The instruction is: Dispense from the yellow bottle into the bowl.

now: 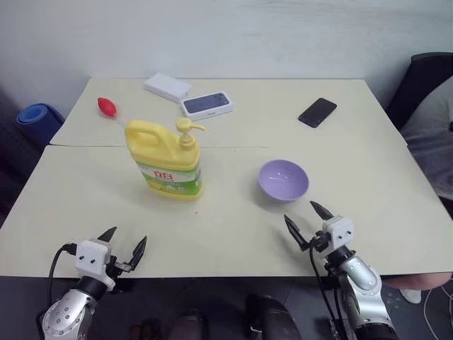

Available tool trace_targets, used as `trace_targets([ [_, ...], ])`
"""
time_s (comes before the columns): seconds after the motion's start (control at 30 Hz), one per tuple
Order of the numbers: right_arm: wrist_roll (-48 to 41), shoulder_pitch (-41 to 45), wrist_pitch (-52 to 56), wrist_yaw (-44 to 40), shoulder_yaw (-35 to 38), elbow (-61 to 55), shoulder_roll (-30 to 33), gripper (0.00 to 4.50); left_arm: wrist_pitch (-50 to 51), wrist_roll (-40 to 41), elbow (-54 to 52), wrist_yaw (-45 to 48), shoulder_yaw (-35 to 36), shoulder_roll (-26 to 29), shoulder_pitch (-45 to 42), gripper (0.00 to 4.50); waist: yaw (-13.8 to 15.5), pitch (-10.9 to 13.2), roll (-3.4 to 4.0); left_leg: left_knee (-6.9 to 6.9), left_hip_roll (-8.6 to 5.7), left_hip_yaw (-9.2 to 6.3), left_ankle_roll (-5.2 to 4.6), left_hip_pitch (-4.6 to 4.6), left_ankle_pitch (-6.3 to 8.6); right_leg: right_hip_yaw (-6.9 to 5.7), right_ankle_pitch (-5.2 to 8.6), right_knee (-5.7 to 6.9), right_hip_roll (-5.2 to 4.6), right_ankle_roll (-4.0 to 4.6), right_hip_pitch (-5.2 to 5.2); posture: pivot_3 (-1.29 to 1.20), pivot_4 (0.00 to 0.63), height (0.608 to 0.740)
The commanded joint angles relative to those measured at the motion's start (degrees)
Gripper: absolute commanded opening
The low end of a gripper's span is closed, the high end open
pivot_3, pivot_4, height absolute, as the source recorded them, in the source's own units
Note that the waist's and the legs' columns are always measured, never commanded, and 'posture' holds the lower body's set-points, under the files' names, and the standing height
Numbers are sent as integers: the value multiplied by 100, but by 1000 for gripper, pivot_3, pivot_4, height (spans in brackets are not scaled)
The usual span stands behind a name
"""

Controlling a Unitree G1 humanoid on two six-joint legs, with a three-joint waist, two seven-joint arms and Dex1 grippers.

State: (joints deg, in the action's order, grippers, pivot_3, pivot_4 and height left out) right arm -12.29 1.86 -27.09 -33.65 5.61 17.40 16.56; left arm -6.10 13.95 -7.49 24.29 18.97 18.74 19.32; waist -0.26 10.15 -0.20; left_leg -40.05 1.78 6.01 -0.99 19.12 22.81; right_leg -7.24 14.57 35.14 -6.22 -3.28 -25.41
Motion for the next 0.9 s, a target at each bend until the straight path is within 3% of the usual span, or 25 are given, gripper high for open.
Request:
trace_targets([
  [0.03,-269,-73,0,-230,109,-291,169,4491,15,31,-161,-9,-40,25,-68,4347,5,0,0,0,-1,0,0,1,0,0,0,0,-1,0,0,0,150,740],
  [0.13,-784,-221,412,-660,177,-1196,590,4491,420,594,-570,251,7,168,-267,4347,19,3,5,-1,-2,0,-1,1,0,0,0,1,-2,0,0,0,150,740],
  [0.23,-1537,-138,1449,-1289,207,-2027,1286,4491,1114,1976,-1189,1678,171,1039,-393,4347,14,5,2,-7,-1,-1,0,4,-1,1,0,13,-5,-1,-2,0,150,740],
  [0.4,-1477,825,2171,-2188,-142,-1216,1843,4491,2445,3159,-1427,2291,265,2108,-1103,4347,-5,1,7,-7,1,-5,9,-11,-5,1,4,20,-2,7,4,0,150,740],
  [0.63,-526,2121,2394,-2402,-889,168,1551,4491,3129,3570,-1790,2436,-152,2265,-1848,4347,-2,2,9,-7,-1,-3,16,7,-11,-4,3,33,13,5,-3,0,150,740],
  [0.87,337,3009,2374,-2226,-1380,1292,1161,4491,3502,3771,-2097,2571,-94,2403,-1963,4347,-15,3,10,-13,1,-1,26,7,-17,3,2,34,45,3,-2,0,150,740],
  [0.9,397,3105,2347,-2236,-1404,1431,1117,4310,3518,3756,-2108,2601,-61,2426,-1933,4439,-20,3,10,-13,1,-1,27,6,-17,5,2,35,46,4,-2,0,150,740],
])
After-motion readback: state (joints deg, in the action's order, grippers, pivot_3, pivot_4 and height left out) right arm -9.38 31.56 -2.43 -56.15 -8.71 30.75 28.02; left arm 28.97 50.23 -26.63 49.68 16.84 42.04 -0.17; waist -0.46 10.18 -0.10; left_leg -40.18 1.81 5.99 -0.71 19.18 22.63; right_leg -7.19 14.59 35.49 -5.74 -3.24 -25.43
